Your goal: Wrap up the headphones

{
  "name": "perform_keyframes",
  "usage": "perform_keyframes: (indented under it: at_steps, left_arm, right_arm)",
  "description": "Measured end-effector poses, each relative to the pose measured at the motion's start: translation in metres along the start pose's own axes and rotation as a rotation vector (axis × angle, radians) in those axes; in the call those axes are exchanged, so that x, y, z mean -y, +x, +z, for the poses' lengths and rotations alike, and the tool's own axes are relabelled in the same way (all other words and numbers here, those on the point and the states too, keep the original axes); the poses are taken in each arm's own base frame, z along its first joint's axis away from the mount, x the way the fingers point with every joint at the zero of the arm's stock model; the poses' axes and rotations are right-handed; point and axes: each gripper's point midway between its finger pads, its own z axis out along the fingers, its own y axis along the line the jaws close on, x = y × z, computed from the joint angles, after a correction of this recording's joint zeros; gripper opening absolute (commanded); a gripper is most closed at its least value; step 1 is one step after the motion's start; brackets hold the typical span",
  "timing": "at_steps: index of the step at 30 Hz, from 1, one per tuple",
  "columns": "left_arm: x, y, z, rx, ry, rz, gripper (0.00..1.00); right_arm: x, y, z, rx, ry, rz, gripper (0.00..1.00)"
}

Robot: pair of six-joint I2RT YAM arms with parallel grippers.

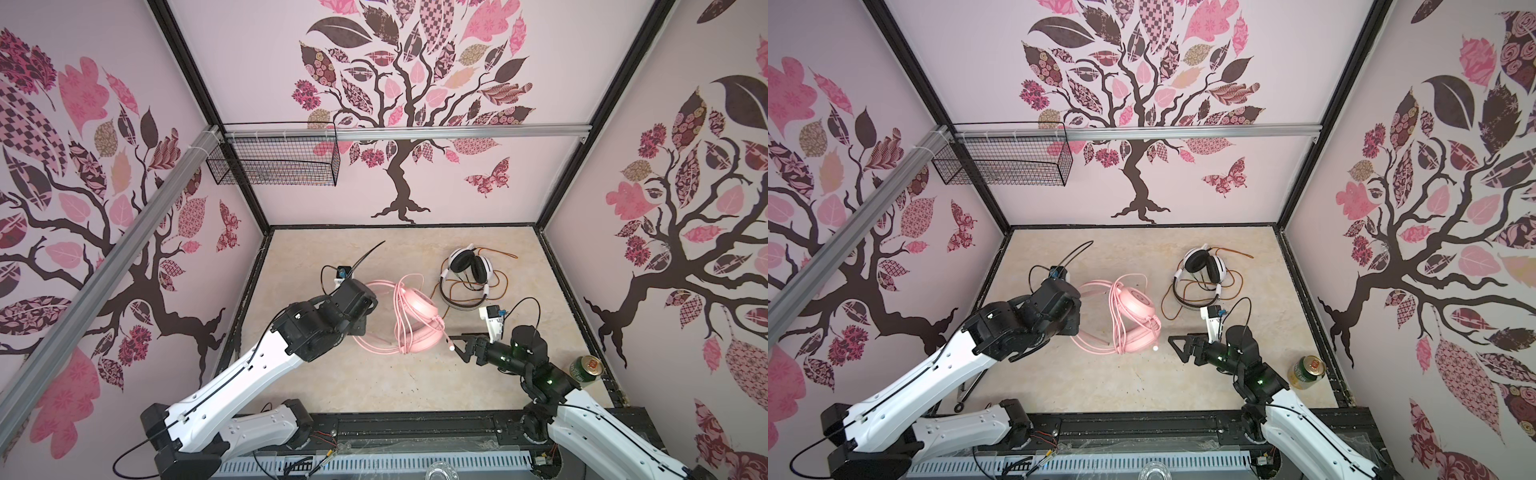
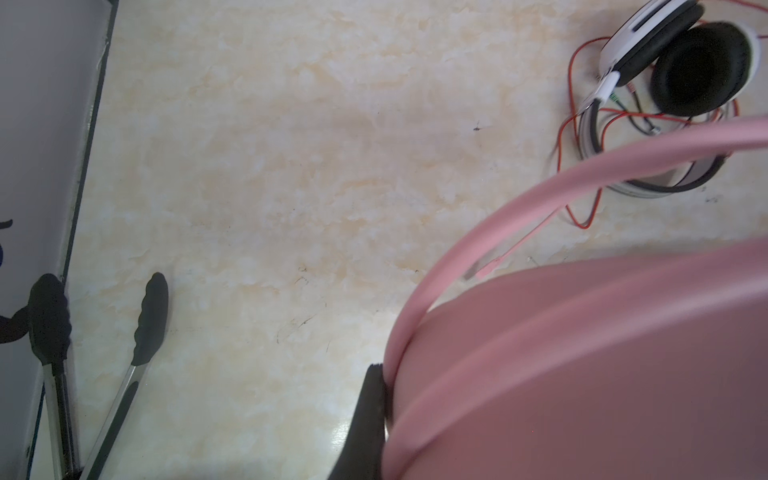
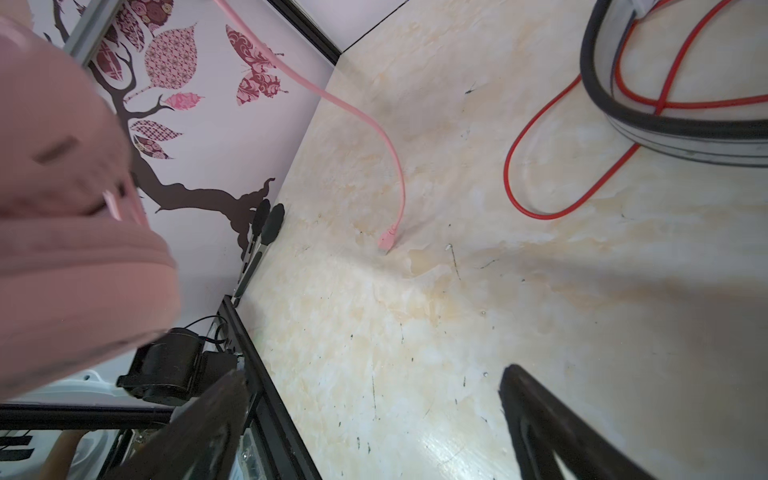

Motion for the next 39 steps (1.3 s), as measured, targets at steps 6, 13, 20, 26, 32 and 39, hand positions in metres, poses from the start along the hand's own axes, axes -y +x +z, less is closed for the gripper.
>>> perform_keyframes:
  at_steps: [6,13,20,26,32,39]
  left_arm:
    - [0.019,-0.062,-0.023,0.150,0.035,-0.076,0.00]
    - [0.011,-0.082,-0.045,0.152,-0.016,-0.065,0.00]
    - [0.003,-0.086,-0.056,0.147,-0.029,-0.059,0.00]
    - [-0.005,-0.081,-0.042,0.148,-0.040,-0.059,0.00]
    - [-0.016,-0.059,-0.021,0.142,-0.063,0.010,0.00]
    - [-0.021,-0.058,0.004,0.089,-0.032,-0.019,0.00]
  right_arm:
    - [0.015,0.015,0.012,-0.073,0.034,0.063,0.86]
    - [0.005,0.021,0.004,-0.141,0.043,0.099,0.84]
    - [-0.063,-0.036,-0.029,-0.104,0.006,0.032,0.89]
    - [-0.129,-0.096,-0.055,0.009,-0.082,-0.099,0.86]
    - [-0.059,-0.038,-0.002,-0.169,0.002,0.058,0.84]
    - [-0.026,-0.018,0.043,-0.240,0.030,0.055,0.80]
